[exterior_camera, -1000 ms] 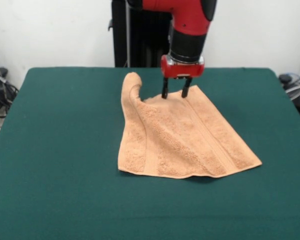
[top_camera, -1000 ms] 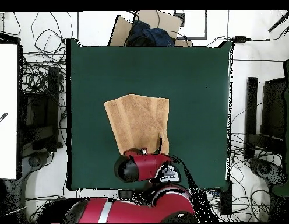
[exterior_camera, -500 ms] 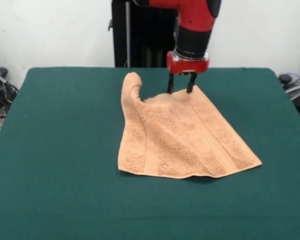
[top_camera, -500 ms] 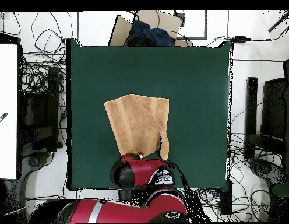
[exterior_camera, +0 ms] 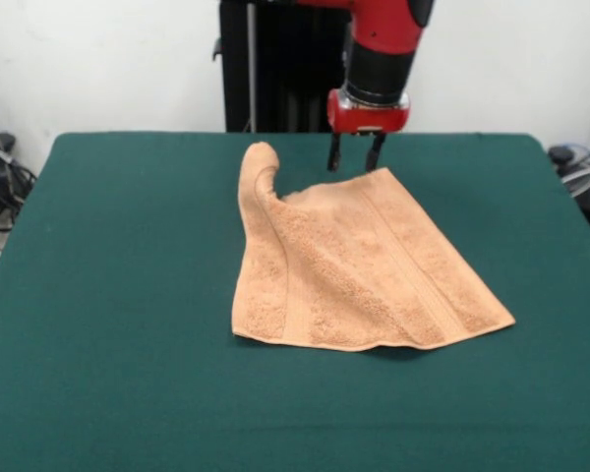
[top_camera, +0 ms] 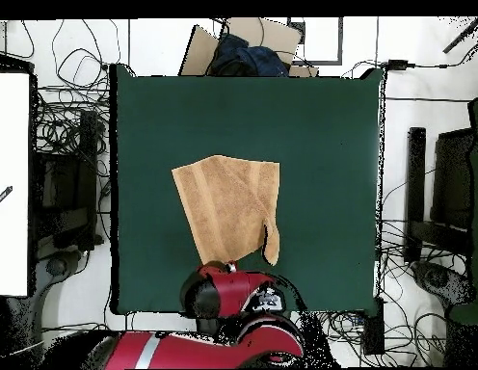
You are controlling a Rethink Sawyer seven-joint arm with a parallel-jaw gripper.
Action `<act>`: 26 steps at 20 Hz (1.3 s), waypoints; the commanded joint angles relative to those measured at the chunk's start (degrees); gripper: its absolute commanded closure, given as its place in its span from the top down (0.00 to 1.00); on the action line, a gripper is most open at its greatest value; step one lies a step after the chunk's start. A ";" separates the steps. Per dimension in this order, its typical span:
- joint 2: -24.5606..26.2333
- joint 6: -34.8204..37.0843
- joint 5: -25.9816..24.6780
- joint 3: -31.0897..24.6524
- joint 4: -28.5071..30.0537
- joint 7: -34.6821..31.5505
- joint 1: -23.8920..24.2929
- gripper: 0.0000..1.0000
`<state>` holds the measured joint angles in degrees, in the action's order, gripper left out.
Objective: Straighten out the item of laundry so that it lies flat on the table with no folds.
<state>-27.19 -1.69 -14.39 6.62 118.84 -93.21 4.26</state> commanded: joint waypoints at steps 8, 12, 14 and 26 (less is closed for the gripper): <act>8.37 -10.28 5.15 1.09 -0.60 -14.76 -3.10 1.00; 8.43 -10.76 5.95 1.13 -0.14 -14.54 -3.46 1.00; 8.23 -10.41 6.37 0.89 -0.10 -14.26 -3.65 1.00; 0.83 -6.53 10.50 0.37 4.39 -15.31 -8.64 1.00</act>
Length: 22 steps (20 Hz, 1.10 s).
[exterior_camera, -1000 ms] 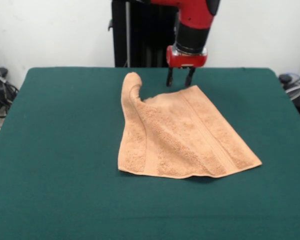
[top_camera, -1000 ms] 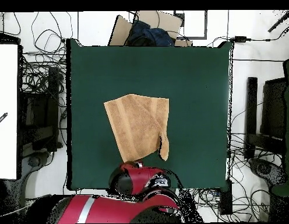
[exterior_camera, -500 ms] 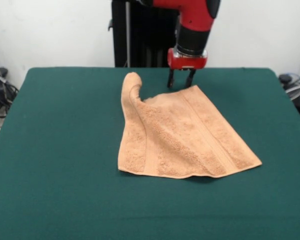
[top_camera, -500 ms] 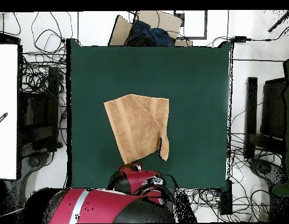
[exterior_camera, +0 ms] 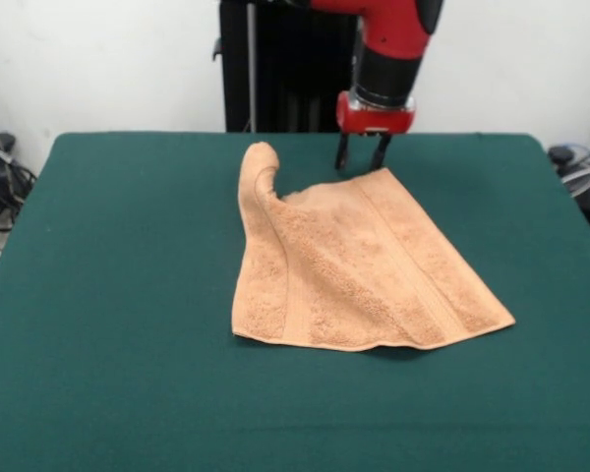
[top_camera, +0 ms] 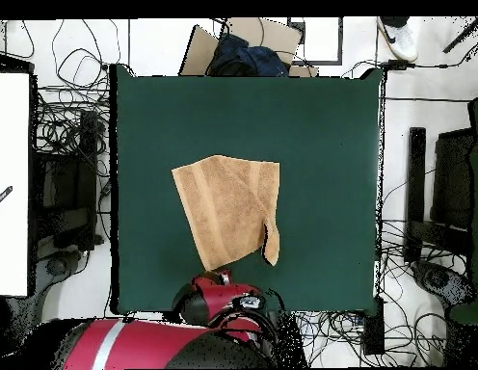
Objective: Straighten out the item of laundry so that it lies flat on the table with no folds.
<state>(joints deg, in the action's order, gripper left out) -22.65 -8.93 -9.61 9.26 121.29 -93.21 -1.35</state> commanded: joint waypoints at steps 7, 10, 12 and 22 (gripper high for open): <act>-14.72 12.83 4.95 -5.96 3.72 -10.27 0.56 1.00; -11.58 11.32 4.12 -8.51 2.20 -9.94 3.09 1.00; -8.93 10.27 3.56 -10.11 0.63 -9.54 4.84 1.00; -6.61 11.99 3.47 -12.55 -3.47 -7.87 5.99 1.00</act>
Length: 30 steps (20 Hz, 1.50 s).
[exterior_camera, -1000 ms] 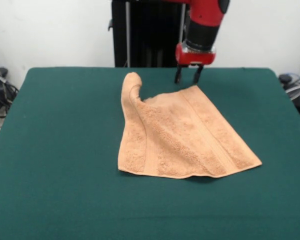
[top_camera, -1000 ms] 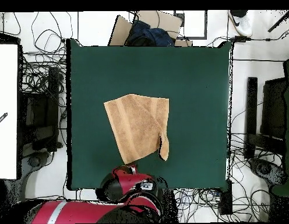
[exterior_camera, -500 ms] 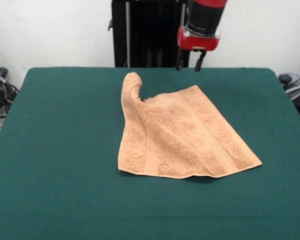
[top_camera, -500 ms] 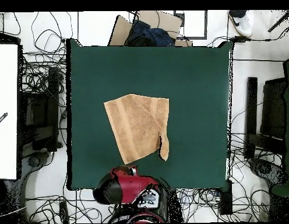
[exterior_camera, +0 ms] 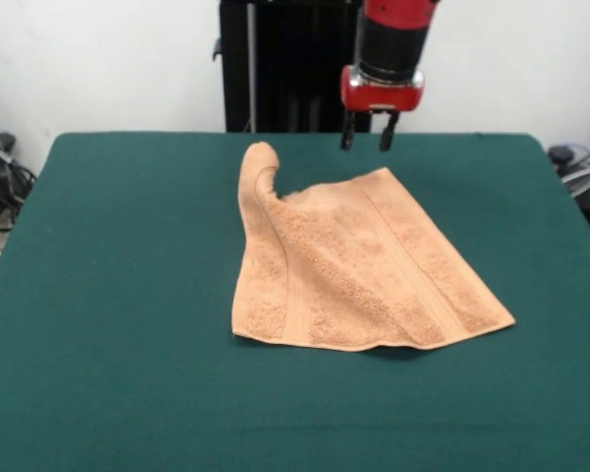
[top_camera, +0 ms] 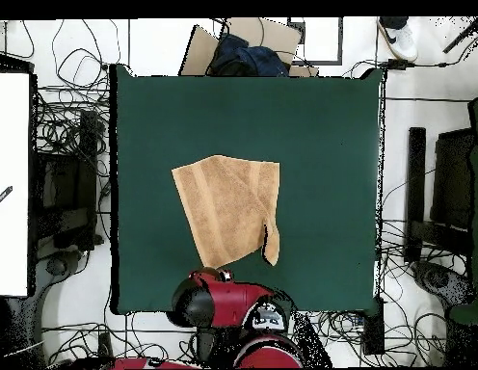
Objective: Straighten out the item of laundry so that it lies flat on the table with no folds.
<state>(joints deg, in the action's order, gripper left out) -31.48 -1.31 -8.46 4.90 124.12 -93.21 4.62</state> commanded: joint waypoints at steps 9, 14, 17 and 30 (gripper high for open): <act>2.70 4.11 3.29 -7.25 -7.63 -8.84 -2.16 1.00; 2.99 3.85 2.93 -7.66 -7.66 -8.79 -1.74 1.00; 3.28 4.63 2.83 -7.94 -8.30 -8.30 -1.41 1.00; 7.24 2.85 1.92 -9.00 -10.96 -7.71 -0.29 1.00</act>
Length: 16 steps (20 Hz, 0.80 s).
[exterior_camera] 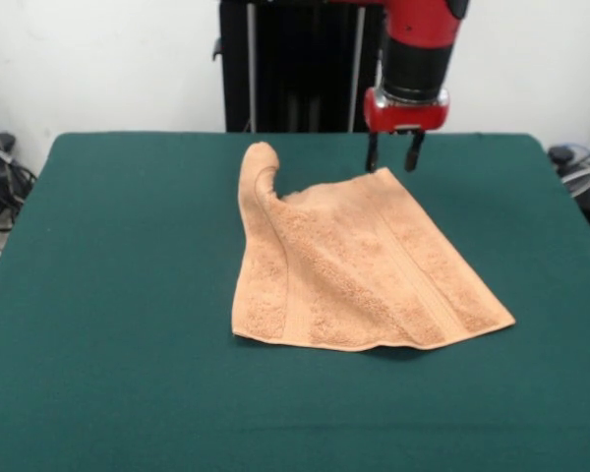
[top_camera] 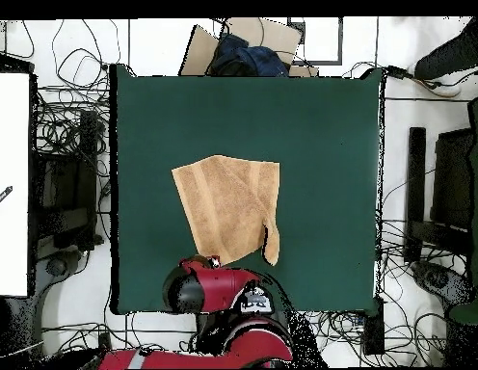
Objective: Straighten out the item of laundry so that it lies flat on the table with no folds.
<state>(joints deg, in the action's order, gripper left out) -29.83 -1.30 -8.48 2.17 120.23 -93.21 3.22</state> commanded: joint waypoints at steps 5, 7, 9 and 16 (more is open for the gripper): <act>8.26 0.51 1.00 -6.51 -8.20 -7.73 1.85 1.00; 8.40 0.62 0.86 -6.77 -8.41 -7.64 2.14 1.00; 8.51 0.89 0.73 -6.86 -8.78 -7.39 2.26 1.00; 8.97 0.15 0.40 -6.43 -9.40 -7.37 1.69 1.00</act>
<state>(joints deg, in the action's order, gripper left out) -24.22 -1.27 -8.48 1.89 117.68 -93.21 4.27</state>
